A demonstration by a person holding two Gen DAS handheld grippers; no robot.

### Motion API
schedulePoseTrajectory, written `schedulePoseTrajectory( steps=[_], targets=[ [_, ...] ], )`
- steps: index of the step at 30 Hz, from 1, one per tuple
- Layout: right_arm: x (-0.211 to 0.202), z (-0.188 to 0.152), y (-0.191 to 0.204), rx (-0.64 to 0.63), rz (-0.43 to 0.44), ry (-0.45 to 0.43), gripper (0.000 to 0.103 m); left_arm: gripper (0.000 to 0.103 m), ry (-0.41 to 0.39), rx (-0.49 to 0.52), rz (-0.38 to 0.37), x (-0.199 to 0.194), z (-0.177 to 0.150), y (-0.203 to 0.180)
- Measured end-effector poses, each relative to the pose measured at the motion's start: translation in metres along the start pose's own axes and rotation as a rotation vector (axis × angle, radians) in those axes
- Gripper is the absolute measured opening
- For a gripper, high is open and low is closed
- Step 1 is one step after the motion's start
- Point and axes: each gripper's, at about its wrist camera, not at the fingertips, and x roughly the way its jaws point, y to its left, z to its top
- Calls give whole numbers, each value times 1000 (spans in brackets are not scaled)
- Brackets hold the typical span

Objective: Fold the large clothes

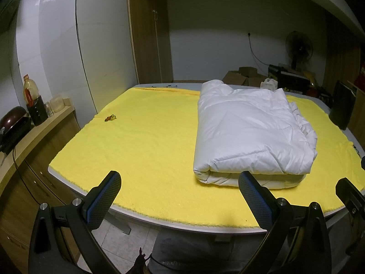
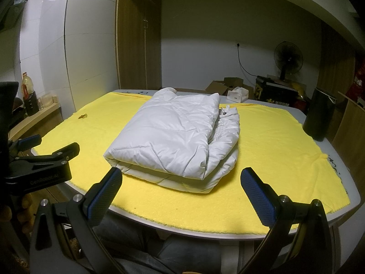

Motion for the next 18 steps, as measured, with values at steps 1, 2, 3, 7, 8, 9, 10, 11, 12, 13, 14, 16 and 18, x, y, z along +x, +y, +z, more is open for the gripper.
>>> schedulePoseTrajectory(
  steps=[1, 2, 3, 7, 8, 9, 10, 11, 12, 13, 14, 16, 18],
  targets=[
    [0, 0, 0, 0, 0, 0, 103, 103, 0, 1, -1, 0, 0, 0],
    [0, 0, 0, -1, 0, 0, 103, 103, 0, 1, -2, 1, 0, 1],
    [0, 0, 0, -1, 1, 0, 103, 103, 0, 2, -3, 0, 0, 0],
    [-1, -1, 0, -6, 5, 1, 103, 103, 1, 2, -2, 0, 0, 0],
    [-1, -1, 0, -7, 6, 0, 103, 103, 1, 2, -3, 0, 0, 0],
    [-1, -1, 0, -8, 6, 0, 103, 103, 1, 1, -3, 0, 0, 0],
    [-1, -1, 0, -6, 5, 1, 103, 103, 1, 2, -4, 0, 0, 0],
    [-1, -1, 1, -6, 5, 2, 103, 103, 1, 3, -4, 0, 0, 0],
    [-1, -1, 1, -6, 5, 2, 103, 103, 1, 3, -4, 0, 0, 0],
    [-1, -1, 2, -7, 5, 2, 103, 103, 1, 3, -4, 0, 0, 0],
    [-1, -1, 1, -8, 5, 1, 103, 103, 1, 4, -5, 0, -1, 0],
    [-1, -1, 1, -9, 5, 0, 103, 103, 2, 5, -5, 0, -1, -1],
    [-1, -1, 1, -8, 5, 2, 103, 103, 5, 5, -4, 1, -1, 0]
  ],
)
